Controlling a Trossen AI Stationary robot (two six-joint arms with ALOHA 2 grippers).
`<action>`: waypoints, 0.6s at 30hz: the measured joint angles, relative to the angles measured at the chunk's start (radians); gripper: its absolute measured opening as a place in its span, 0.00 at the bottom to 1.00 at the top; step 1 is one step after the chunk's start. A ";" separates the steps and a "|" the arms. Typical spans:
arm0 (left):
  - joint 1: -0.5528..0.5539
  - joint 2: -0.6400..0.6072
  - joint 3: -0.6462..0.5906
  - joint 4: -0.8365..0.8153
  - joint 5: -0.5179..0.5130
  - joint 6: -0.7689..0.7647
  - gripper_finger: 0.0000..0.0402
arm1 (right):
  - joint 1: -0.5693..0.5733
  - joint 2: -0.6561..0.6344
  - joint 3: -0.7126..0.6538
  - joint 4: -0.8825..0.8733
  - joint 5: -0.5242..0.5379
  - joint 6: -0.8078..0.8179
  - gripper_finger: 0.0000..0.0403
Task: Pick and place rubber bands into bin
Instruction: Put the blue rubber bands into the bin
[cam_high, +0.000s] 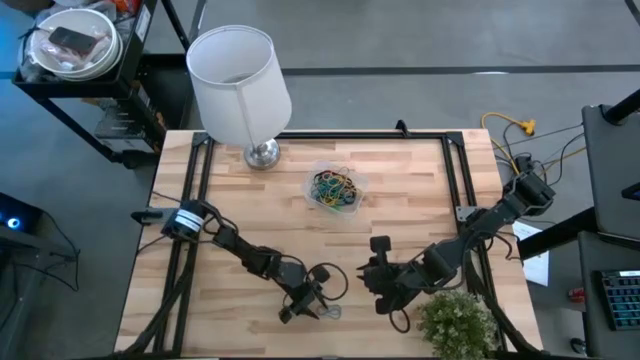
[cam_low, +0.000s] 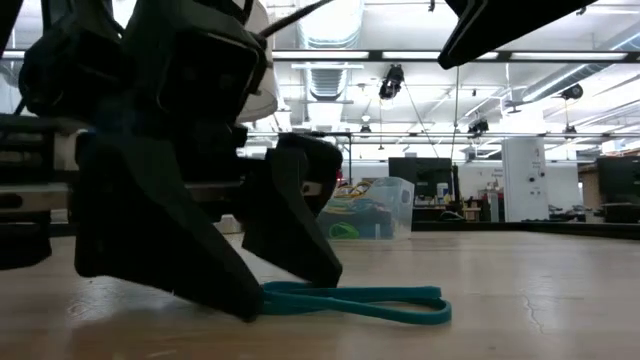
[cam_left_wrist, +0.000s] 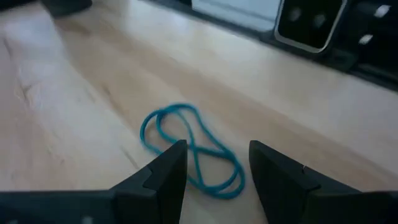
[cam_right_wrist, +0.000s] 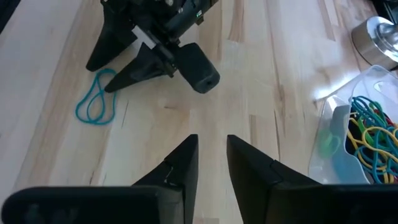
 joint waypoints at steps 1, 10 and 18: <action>0.000 0.000 0.004 -0.017 -0.012 -0.006 0.39 | 0.000 0.000 0.000 -0.001 0.000 0.000 0.19; 0.002 -0.003 0.026 -0.079 -0.048 -0.027 0.36 | 0.000 0.000 0.000 0.003 0.000 0.000 0.17; 0.002 -0.023 0.010 -0.088 -0.173 -0.018 0.11 | 0.000 0.000 -0.003 0.004 0.000 0.000 0.17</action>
